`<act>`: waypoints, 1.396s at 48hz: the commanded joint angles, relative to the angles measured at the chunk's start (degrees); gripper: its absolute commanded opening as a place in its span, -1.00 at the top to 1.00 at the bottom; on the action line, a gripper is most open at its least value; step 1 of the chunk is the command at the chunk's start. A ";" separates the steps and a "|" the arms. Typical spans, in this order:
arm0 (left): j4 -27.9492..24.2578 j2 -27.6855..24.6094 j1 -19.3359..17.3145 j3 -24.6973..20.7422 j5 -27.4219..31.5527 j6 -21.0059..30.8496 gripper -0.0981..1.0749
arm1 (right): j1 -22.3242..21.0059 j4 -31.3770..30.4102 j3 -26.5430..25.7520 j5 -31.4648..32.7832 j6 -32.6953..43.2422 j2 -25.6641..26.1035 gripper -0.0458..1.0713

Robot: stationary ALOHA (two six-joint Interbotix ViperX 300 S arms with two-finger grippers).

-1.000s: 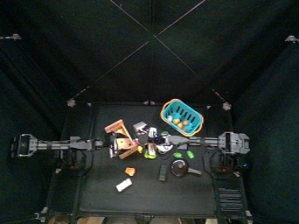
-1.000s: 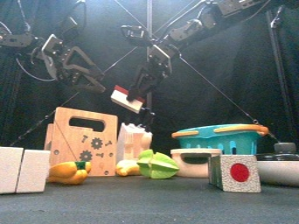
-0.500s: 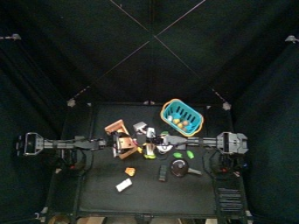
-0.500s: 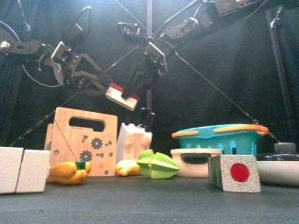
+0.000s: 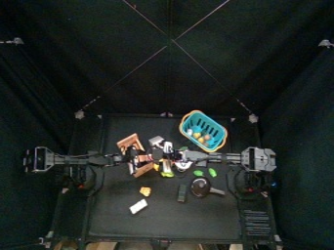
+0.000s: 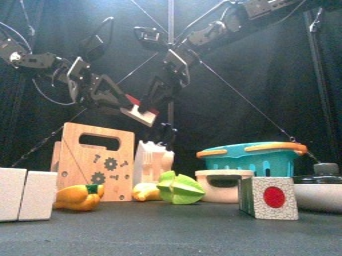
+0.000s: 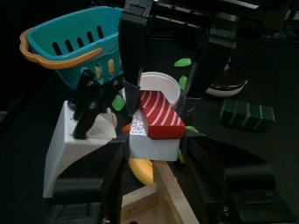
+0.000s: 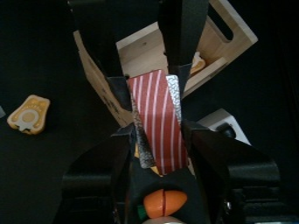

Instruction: Hand over salmon sushi

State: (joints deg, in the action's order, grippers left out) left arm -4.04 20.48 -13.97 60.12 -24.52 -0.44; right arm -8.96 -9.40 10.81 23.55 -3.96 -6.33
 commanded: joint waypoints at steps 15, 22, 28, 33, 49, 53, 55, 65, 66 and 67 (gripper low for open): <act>-0.26 0.53 -0.53 -1.05 -0.62 0.26 -0.22 | 0.26 -1.58 -1.93 0.00 0.70 -0.18 -0.19; -0.18 0.88 -0.53 -0.62 -0.62 0.26 -0.22 | 0.26 -1.67 -1.67 0.09 0.97 -0.18 -0.23; -0.18 1.14 -0.62 -0.53 -0.62 0.26 -0.22 | 0.26 -0.88 -1.49 0.09 0.97 0.18 -0.37; -0.09 1.49 -0.53 -0.26 -0.62 0.26 -0.22 | 0.53 -1.23 -1.23 0.00 0.70 0.44 -0.49; -0.09 3.69 -0.62 1.32 -0.53 0.26 -0.22 | 0.62 -0.79 -1.41 -0.26 0.97 0.88 -0.71; -0.09 4.39 -0.88 1.67 -0.62 0.26 -0.22 | 0.62 -0.79 -1.14 -0.35 0.97 1.14 -0.71; 0.00 4.57 -0.97 1.76 -0.62 0.26 -0.22 | 0.62 -0.79 -1.23 -0.35 0.97 1.23 -0.71; -0.09 4.66 -1.05 1.93 -0.62 0.26 -0.22 | 0.70 -0.97 -1.05 -0.35 0.97 1.23 -0.71; 0.00 4.66 -0.97 2.02 -0.62 0.26 -0.22 | 0.70 -1.05 -0.97 -0.35 0.97 1.32 -0.71; -0.09 4.66 -0.97 2.11 -0.62 0.26 -0.22 | 0.79 -1.14 -0.79 -0.35 1.05 1.41 -0.71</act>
State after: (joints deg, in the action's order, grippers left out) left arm -4.13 24.96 -14.59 62.84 -24.52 -0.09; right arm -8.26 -10.37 10.37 23.55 -2.99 -7.47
